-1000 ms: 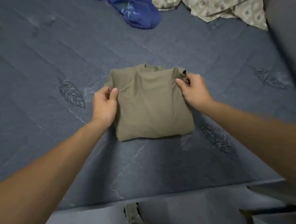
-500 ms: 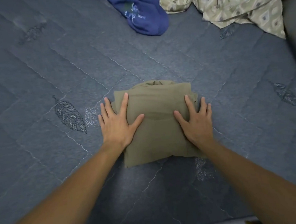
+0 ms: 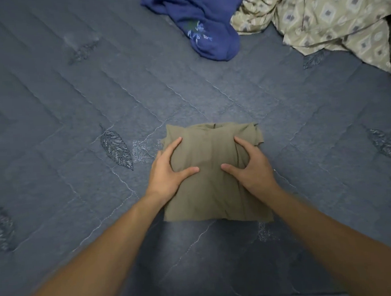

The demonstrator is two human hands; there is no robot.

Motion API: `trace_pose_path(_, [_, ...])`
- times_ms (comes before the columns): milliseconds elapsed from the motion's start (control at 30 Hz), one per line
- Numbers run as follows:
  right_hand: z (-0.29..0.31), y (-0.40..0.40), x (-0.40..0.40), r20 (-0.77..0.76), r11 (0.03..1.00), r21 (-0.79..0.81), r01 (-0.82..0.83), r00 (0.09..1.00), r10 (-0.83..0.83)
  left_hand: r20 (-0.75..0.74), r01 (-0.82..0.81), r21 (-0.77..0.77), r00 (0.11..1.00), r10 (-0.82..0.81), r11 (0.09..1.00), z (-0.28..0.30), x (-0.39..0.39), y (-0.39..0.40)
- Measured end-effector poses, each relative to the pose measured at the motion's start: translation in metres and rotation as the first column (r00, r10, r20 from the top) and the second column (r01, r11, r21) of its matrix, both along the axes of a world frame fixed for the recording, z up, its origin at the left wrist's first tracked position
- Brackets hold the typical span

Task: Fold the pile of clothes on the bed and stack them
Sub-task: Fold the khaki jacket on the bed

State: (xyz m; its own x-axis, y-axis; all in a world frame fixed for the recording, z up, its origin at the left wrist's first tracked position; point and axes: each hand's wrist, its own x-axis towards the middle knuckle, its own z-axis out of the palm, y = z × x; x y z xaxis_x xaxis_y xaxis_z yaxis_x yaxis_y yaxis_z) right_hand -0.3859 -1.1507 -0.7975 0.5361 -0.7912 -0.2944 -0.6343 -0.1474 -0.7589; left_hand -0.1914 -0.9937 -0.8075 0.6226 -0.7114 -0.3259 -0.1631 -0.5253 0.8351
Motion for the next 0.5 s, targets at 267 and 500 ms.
trace_pose_path(267, [0.065, 0.061, 0.044, 0.067, 0.992, 0.014, -0.125, 0.99, 0.123, 0.07, -0.063, -0.016, 0.996, 0.064, 0.998, 0.084, 0.035, 0.071])
trace_pose_path(500, [0.099, 0.142, 0.137, 0.085, 0.977, -0.043, -0.211, 0.973, 0.214, 0.106, -0.149, -0.022, 0.983, 0.151, 0.989, 0.117, 0.109, 0.167])
